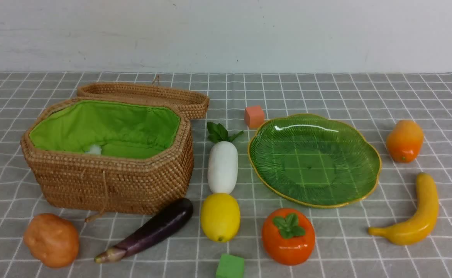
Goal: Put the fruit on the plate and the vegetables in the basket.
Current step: Grab a potato with your left arm and place it in the basket on the left
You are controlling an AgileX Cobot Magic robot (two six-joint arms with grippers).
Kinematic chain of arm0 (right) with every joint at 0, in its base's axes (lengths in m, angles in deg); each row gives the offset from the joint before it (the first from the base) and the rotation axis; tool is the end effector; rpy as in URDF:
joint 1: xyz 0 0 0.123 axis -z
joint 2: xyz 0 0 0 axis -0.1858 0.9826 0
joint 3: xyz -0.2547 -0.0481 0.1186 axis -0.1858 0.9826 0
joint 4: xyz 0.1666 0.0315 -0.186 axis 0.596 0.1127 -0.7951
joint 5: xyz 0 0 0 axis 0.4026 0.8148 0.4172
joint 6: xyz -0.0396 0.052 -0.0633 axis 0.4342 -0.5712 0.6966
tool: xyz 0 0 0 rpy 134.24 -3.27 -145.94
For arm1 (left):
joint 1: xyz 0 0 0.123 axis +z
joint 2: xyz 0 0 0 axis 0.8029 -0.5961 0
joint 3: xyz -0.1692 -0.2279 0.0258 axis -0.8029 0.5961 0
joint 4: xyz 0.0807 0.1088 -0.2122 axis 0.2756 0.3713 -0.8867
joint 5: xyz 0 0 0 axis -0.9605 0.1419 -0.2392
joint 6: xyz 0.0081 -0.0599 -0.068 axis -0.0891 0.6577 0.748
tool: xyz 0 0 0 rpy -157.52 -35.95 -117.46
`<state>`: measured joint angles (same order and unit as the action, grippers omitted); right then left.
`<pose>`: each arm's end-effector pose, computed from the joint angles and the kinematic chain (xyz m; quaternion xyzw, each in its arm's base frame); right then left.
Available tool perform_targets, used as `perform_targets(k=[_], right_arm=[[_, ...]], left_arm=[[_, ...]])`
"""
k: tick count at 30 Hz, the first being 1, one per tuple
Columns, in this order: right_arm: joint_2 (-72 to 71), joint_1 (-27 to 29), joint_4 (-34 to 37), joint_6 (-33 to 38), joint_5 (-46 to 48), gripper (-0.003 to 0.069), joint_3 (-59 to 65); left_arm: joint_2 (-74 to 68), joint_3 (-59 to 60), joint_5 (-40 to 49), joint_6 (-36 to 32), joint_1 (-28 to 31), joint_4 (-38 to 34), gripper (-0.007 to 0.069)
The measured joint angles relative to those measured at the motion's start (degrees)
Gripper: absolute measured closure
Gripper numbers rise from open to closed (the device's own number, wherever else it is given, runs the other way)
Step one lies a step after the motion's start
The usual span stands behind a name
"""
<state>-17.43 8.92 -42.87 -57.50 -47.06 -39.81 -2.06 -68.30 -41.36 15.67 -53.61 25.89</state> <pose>0.0521 0.0021 0.1733 0.0437 0.8042 0.0530 0.5904 0.0523 -0.0033 0.1686 -0.0864 0.8066 -0.0856 0.5785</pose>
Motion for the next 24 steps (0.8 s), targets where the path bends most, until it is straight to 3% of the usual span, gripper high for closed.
perform_targets(k=[17,21,24], right_arm=[[0.0,0.0,0.0,0.0,0.0,0.0418,0.0],[0.0,0.0,0.0,0.0,0.0,0.0418,0.0],[0.0,0.0,0.0,0.0,0.0,0.0418,0.0]], left_arm=[[0.0,0.0,-0.61,0.0,0.0,0.0,0.0386],[0.0,0.0,-6.47,1.83,0.0,-3.88,0.0386],[0.0,0.0,-12.08,6.94,0.0,-12.17,0.0386]])
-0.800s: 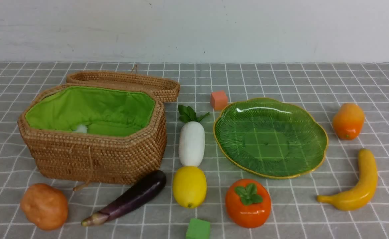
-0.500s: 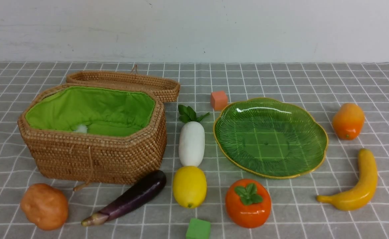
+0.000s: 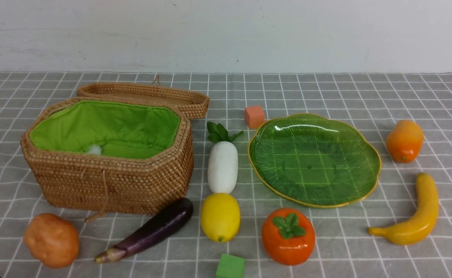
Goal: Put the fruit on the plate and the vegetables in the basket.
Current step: Grab a potato with your left arm and place it in the basket on the left
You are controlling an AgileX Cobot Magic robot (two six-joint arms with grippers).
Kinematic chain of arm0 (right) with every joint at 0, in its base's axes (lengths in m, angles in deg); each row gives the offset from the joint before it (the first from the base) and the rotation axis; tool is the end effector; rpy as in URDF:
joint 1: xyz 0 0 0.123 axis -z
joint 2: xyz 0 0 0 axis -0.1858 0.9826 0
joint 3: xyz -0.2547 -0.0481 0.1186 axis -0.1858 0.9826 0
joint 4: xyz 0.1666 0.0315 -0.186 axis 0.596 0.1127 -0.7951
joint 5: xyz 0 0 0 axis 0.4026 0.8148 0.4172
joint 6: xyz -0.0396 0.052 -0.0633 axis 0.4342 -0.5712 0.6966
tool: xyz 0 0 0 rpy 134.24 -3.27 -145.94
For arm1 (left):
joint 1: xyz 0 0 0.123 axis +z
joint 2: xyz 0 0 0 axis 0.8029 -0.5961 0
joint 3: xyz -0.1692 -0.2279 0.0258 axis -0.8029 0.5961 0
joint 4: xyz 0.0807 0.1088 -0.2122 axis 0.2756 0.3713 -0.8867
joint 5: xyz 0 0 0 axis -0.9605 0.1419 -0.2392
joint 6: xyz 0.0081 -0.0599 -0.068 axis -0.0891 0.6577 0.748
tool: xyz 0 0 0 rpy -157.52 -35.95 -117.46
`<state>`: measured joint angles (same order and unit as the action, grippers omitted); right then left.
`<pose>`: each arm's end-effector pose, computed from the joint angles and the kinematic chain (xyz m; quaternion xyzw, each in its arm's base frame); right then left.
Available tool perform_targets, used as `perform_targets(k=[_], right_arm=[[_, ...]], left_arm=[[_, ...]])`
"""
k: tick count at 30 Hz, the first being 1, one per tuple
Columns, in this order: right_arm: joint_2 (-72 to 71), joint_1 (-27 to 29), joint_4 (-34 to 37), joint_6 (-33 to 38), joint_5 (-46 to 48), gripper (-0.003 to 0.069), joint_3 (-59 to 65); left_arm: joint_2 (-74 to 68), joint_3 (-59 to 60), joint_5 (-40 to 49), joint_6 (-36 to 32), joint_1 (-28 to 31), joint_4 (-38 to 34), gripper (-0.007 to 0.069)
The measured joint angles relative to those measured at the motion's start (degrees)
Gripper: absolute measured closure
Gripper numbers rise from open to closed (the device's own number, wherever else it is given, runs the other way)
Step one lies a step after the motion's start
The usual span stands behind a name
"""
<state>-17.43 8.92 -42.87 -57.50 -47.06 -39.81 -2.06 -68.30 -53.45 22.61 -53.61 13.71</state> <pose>0.0521 0.0021 0.1733 0.0437 0.8042 0.0530 0.5904 0.0564 -0.0050 0.1879 -0.1934 0.7173 -0.2107 0.6353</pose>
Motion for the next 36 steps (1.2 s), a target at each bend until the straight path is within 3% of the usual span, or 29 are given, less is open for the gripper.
perform_targets(k=[5,9,11,15,18,21,25,29,36], right_arm=[[0.0,0.0,0.0,0.0,0.0,0.0418,0.0],[0.0,0.0,-0.6,0.0,-0.23,0.0418,0.0],[0.0,0.0,-0.6,-0.73,-0.91,0.0418,0.0],[0.0,0.0,9.76,-10.53,-6.53,0.0418,0.43],[0.0,0.0,17.4,-16.16,-12.36,0.0418,0.47],[0.0,0.0,20.21,-17.52,-14.19,0.0423,0.47],[0.57,-2.39,22.74,-17.04,-4.6,0.0467,-5.27],[9.2,-8.44,20.92,-3.85,11.81,0.0536,-21.97],[27.74,-12.93,19.62,13.72,38.26,0.0585,-48.26]], left_arm=[[0.0,0.0,-8.46,8.6,0.0,-14.9,0.0386],[0.0,-0.59,-7.43,9.31,0.0,-18.07,0.0421],[0.0,-2.34,-2.91,8.27,0.0,-17.95,0.0469],[-1.19,-11.24,10.13,2.19,0.0,-16.82,0.0622],[-7.47,-18.36,23.21,-3.65,0.0,-16.26,0.0638],[-12.07,-21.32,30.33,-6.41,0.0,-15.81,0.0638],[-19.59,-25.41,39.03,-8.39,0.0,-13.48,0.0638],[-30.69,-30.33,45.87,-8.57,0.0,-8.15,0.0638],[-45.25,-36.97,46.11,-8.57,0.0,-0.25,0.0638]])
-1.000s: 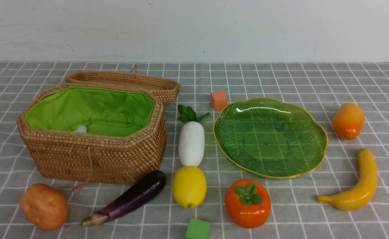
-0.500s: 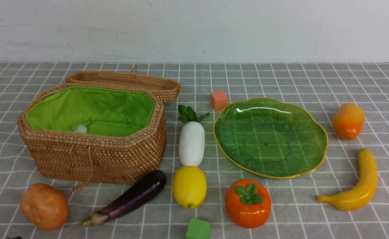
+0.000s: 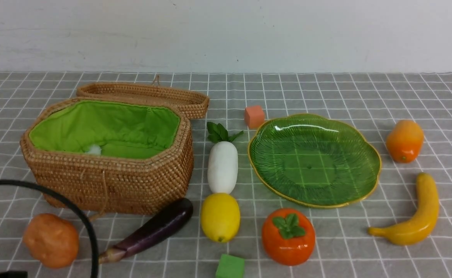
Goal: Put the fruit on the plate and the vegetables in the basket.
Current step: Grab a potato with your left arm and place it in the basket on the left
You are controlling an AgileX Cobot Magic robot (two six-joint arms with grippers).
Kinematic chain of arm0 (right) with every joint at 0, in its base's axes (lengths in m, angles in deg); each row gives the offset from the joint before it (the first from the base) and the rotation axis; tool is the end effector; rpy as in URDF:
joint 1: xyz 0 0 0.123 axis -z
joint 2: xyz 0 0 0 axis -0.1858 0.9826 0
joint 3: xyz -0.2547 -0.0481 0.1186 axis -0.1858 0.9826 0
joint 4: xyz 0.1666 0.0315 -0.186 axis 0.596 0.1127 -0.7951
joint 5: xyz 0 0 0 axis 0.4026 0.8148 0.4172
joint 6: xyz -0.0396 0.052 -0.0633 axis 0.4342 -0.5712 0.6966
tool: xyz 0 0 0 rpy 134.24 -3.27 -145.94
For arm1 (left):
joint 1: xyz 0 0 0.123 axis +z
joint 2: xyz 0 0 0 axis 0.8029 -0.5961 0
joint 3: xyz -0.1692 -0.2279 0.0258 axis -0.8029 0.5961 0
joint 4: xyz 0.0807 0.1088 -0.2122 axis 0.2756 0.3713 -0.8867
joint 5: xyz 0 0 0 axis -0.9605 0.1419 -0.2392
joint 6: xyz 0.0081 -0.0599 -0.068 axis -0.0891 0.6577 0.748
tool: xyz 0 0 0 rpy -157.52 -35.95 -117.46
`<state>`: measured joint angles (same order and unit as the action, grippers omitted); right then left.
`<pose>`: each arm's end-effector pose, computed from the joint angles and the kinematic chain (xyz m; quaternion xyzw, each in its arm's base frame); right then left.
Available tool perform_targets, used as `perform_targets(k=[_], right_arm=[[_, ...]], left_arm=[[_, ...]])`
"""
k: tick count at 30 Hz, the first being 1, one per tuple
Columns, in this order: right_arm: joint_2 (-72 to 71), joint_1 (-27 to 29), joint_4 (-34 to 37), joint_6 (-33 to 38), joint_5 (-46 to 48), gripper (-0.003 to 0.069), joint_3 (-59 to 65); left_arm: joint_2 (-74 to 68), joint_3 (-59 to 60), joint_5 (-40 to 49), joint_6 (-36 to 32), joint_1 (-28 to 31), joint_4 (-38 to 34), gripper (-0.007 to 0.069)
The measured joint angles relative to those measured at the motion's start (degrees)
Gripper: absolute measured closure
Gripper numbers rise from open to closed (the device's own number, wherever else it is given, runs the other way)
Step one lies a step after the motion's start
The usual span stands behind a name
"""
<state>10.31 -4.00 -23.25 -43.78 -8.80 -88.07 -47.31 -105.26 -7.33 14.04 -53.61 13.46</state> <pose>0.0475 0.0408 0.3644 -0.1506 0.8603 0.2089 0.4399 0.1227 -0.0234 0.2754 -0.1099 0.9513 -0.1614 0.2386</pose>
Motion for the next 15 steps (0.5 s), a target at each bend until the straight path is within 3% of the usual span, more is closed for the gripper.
perform_targets(k=[4,9,13,15], right_arm=[[5.05,-1.23,0.94,5.94,4.63,0.0585,-5.98],[6.62,-3.89,4.33,11.54,3.72,0.0585,-6.92],[7.22,-7.86,4.63,14.17,3.27,0.0585,-6.98],[7.47,-11.23,4.63,14.61,3.12,0.0583,-6.98]], left_arm=[[-6.63,-3.93,-0.66,0.0,0.0,0.39,0.0638],[-11.51,-6.71,-1.33,0.53,-1.3,1.09,0.0638],[-12.16,-7.19,-2.9,6.85,-7.48,4.44,0.0638],[-12.37,-7.28,-4.31,16.19,-11.24,11.3,0.0638]])
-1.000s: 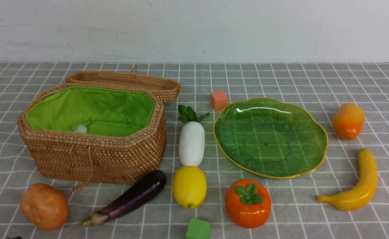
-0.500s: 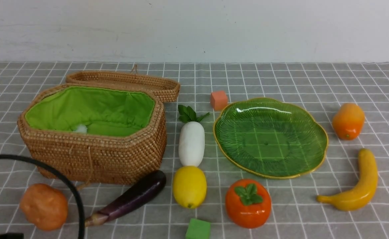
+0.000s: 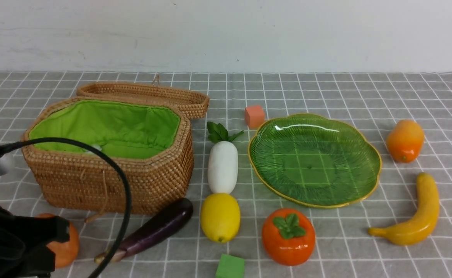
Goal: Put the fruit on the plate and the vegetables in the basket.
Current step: Grab a potato with your left arm and place it in the basket on the left
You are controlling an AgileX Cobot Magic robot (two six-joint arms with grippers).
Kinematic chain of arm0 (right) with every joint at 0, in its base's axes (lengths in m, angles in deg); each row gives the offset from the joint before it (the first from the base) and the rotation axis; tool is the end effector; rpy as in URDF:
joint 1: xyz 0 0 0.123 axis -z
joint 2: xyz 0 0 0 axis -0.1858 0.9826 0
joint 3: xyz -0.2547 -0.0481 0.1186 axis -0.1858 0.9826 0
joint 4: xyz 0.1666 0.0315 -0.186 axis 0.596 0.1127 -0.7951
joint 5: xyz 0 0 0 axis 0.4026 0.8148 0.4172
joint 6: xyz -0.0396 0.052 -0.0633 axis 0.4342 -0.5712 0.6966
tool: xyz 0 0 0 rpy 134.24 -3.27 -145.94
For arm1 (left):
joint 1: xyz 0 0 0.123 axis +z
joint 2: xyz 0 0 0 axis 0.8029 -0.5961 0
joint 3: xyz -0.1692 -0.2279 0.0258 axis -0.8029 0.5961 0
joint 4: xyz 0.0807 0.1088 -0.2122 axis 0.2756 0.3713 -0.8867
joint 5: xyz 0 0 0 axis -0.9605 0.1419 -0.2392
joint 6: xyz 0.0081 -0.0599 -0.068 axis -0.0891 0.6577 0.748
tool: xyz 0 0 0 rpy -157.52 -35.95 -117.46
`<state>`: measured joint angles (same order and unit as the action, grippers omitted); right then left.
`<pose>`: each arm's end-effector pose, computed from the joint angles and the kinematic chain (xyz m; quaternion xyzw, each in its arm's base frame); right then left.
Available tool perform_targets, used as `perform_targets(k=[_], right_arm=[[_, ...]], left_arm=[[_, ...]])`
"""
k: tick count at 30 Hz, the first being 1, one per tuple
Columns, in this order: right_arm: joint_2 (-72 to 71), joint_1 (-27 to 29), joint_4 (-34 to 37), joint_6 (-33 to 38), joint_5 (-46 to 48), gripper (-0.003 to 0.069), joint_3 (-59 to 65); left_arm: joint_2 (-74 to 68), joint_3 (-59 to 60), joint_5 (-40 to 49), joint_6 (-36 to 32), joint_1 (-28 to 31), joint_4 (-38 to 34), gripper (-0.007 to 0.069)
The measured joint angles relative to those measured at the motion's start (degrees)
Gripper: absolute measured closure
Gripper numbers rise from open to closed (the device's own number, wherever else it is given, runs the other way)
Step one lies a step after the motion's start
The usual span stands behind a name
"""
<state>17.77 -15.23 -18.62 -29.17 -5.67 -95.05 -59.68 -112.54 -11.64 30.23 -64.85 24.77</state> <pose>0.0533 0.0640 0.3894 -0.3449 0.8098 0.2342 0.4129 0.1682 -0.0421 0.2813 -0.1245 0.9602 -0.1222 0.2181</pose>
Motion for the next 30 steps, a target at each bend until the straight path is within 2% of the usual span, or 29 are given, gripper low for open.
perform_targets(k=[1,3,5,6,10,11,12,13,14,16,19,21,27,30], right_arm=[[0.0,-0.46,0.0,0.0,0.0,0.0582,0.0],[0.06,-2.26,0.05,0.14,-0.27,0.0582,0.0],[0.11,-2.94,-0.02,0.14,-0.91,0.0579,0.0],[0.11,-2.94,-0.08,0.19,-1.02,0.0579,0.0],[0.17,-2.94,-0.43,0.19,-1.27,0.0575,0.0],[0.18,-3.02,-0.5,0.19,-1.32,0.0574,0.0],[0.18,-3.03,-0.5,0.2,-1.32,0.0573,0.0],[0.18,-3.08,-0.5,0.2,-1.32,0.0573,0.0],[0.18,-3.14,-0.55,0.2,-1.32,0.0573,0.0],[0.18,-3.14,-0.63,0.25,-0.95,0.0572,0.0],[0.18,-3.14,-0.83,0.35,-0.4,0.0572,0.0],[0.18,-3.14,-0.88,0.79,-0.04,0.0572,0.0],[0.18,-3.14,-0.89,2.94,0.71,0.0572,0.0],[0.18,-3.14,-0.95,3.13,0.71,0.0572,0.0]], left_arm=[[-0.01,-0.05,-0.17,0.7,-0.36,0.6,0.0638],[-1.38,-0.11,-1.26,7.16,-1.22,7.18,0.0634],[-4.37,-0.23,-1.92,12.37,-1.33,13.44,0.0573],[-4.65,-0.23,-2.09,12.68,-1.33,13.87,0.0559],[-9.68,-0.23,-4.62,17.97,-1.39,18.27,0.0381],[-12.6,-0.23,-6.8,21.21,-1.39,19.16,0.0269],[-13.68,-0.23,-7.82,22.41,-1.39,19.5,0.0207],[-14.19,-0.23,-8.32,22.7,-1.39,19.72,0.0195],[-15.9,-0.23,-9.82,25.04,-1.39,20.65,0.0113],[-17.94,-0.23,-11.88,28.2,-1.39,23.02,0.001],[-19.85,-0.23,-14.53,32.14,-1.39,26.44,-0.0034],[-20.88,-0.23,-16.16,34.77,-1.39,29.32,-0.0036],[-23.93,0.71,-19.22,39.86,-1.39,35.26,0.0001],[-24.6,3.71,-24.14,42.79,-1.39,38.67,0.0014]])
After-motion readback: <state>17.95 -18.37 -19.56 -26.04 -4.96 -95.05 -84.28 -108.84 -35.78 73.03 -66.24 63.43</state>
